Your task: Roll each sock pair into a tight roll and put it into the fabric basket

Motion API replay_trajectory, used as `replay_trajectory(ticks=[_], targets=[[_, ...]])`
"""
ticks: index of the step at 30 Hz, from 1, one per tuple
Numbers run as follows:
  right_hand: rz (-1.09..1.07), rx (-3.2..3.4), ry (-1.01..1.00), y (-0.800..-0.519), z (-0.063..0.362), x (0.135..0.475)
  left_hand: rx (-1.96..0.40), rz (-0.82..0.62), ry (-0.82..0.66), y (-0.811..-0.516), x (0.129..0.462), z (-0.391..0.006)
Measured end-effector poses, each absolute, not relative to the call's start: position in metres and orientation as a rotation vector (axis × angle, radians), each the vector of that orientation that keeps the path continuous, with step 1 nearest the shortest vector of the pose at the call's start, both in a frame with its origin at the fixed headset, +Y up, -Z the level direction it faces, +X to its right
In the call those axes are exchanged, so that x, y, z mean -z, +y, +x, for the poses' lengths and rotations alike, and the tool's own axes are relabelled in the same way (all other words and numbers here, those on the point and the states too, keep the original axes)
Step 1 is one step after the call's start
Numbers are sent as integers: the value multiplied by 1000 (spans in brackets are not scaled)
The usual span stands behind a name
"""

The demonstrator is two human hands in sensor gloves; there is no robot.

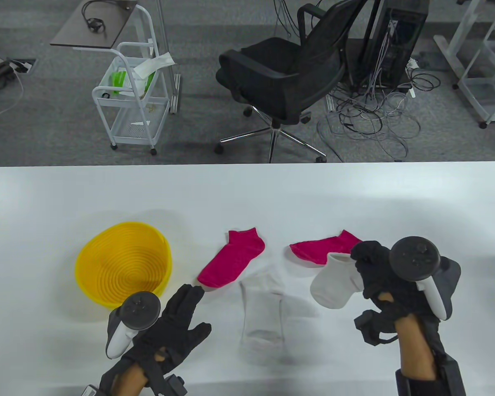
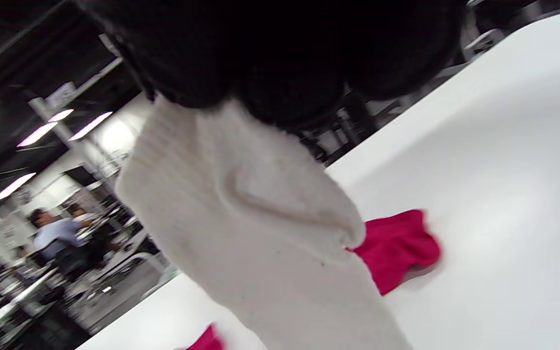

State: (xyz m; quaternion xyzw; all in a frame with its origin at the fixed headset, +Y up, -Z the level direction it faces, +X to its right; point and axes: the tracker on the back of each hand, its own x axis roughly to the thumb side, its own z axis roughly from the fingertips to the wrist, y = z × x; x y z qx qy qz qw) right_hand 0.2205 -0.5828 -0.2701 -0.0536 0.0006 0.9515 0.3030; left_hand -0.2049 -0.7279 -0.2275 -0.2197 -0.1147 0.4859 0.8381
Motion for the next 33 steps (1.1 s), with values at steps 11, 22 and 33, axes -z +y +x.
replay_trajectory(ticks=[11, 22, 33], targets=[[235, -2553, 98, -579, 136, 249, -1026, -481, -241, -727, 227, -206], [318, -2577, 167, -586, 109, 241, -1028, -485, -241, -727, 227, -207], [312, -2583, 251, -605, 100, 247, -1028, -485, -244, -727, 227, -207]])
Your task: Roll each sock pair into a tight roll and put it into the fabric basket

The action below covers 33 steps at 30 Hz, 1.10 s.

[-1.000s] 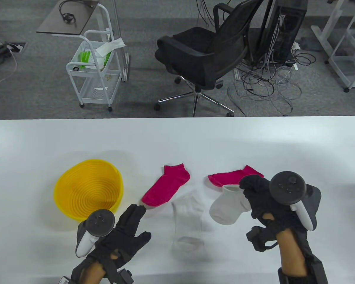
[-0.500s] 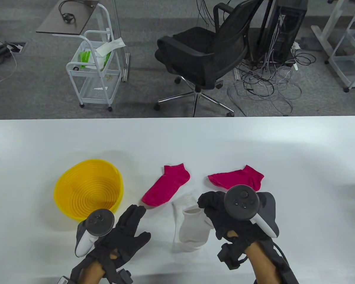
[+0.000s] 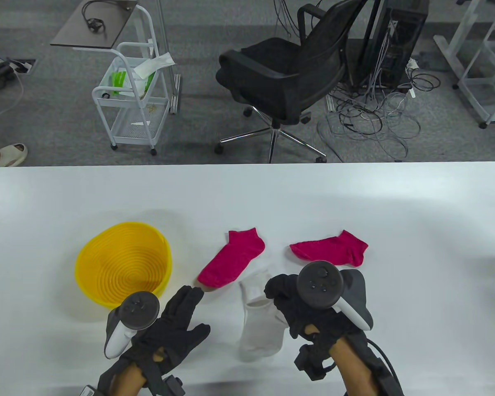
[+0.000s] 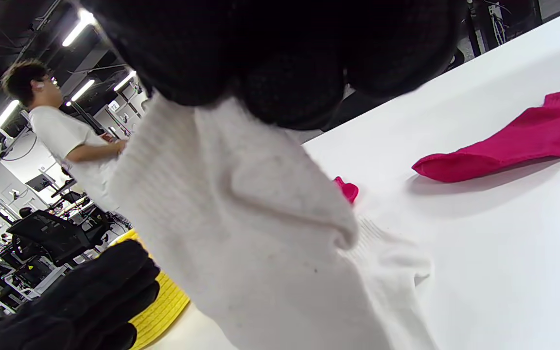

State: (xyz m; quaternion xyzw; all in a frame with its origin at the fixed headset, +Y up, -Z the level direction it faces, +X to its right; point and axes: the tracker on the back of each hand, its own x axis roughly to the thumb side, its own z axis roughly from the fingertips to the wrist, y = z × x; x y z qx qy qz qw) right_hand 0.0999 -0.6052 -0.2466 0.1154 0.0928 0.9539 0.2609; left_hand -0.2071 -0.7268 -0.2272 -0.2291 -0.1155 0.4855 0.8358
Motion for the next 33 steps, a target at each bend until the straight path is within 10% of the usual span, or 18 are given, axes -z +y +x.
replay_trajectory(ticks=[33], targets=[[24, -2554, 447, -681, 96, 312, -1020, -503, -241, -727, 227, -206]])
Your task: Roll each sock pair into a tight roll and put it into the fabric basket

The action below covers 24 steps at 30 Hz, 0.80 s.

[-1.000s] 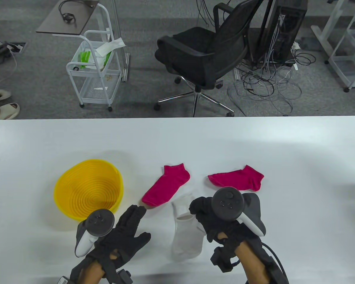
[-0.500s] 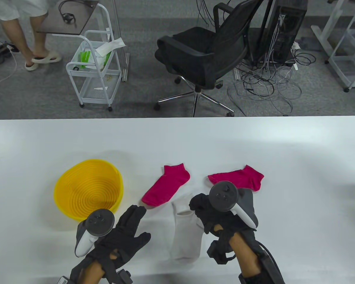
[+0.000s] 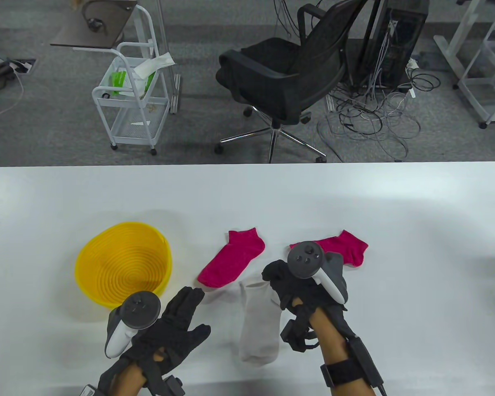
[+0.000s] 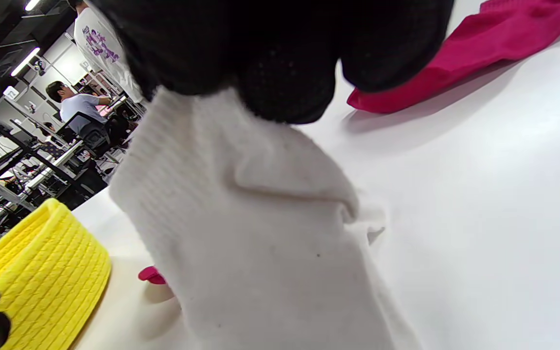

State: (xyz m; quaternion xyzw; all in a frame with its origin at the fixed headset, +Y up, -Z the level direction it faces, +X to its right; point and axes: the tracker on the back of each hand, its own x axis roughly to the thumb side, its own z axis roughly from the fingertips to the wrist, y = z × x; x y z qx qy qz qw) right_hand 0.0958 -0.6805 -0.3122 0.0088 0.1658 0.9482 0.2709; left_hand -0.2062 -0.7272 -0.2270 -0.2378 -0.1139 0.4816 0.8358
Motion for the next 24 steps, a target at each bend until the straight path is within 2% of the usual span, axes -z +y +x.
replay_trajectory(ticks=[17, 24], targets=[[-145, -2634, 462, -729, 87, 341, -968, -546, -267, -730, 226, -196], [-116, -2656, 439, -732, 94, 337, -950, -559, -274, -731, 225, -194]])
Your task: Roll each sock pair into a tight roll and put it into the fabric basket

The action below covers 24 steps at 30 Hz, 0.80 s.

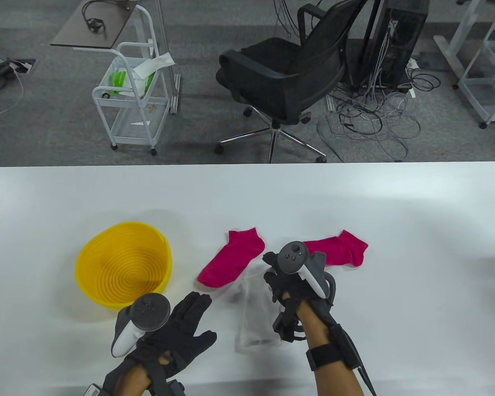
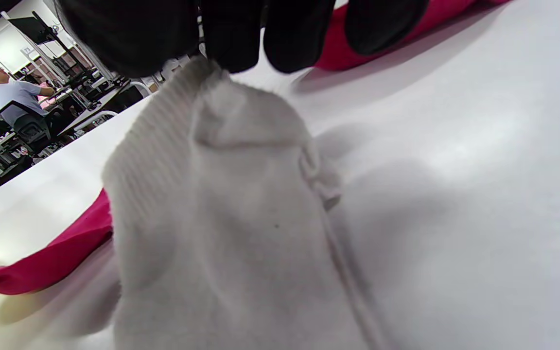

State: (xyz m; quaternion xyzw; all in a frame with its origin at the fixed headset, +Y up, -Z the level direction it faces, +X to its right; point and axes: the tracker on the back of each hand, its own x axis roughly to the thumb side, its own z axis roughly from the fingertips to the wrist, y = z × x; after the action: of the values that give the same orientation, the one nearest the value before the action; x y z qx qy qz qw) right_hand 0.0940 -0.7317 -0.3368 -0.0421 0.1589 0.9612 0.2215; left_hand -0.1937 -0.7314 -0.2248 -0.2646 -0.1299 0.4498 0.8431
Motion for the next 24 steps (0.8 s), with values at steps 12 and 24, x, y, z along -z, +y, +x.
replay_trajectory(ticks=[12, 24], targets=[[92, -2718, 254, -691, 119, 285, -926, -503, -335, -731, 226, -182], [416, -2759, 423, -703, 100, 233, -622, -489, -425, -719, 232, -126]])
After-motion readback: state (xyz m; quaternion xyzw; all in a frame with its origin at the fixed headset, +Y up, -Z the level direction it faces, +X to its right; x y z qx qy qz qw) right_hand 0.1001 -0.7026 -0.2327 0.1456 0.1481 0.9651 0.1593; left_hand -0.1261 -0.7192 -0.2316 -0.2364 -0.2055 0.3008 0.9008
